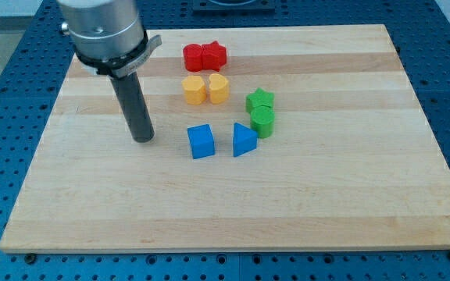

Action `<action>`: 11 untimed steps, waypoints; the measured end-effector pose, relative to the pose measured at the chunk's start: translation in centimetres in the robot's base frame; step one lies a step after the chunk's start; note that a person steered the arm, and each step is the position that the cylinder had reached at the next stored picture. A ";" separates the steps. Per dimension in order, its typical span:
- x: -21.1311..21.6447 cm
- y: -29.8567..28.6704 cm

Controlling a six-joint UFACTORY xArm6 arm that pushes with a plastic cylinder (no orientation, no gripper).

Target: Slide blue cube a bit right

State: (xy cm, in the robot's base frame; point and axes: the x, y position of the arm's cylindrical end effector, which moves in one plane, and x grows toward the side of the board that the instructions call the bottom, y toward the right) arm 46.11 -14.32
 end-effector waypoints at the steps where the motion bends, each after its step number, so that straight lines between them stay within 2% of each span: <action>1: 1.1 0.3; 11: 0.1 7.6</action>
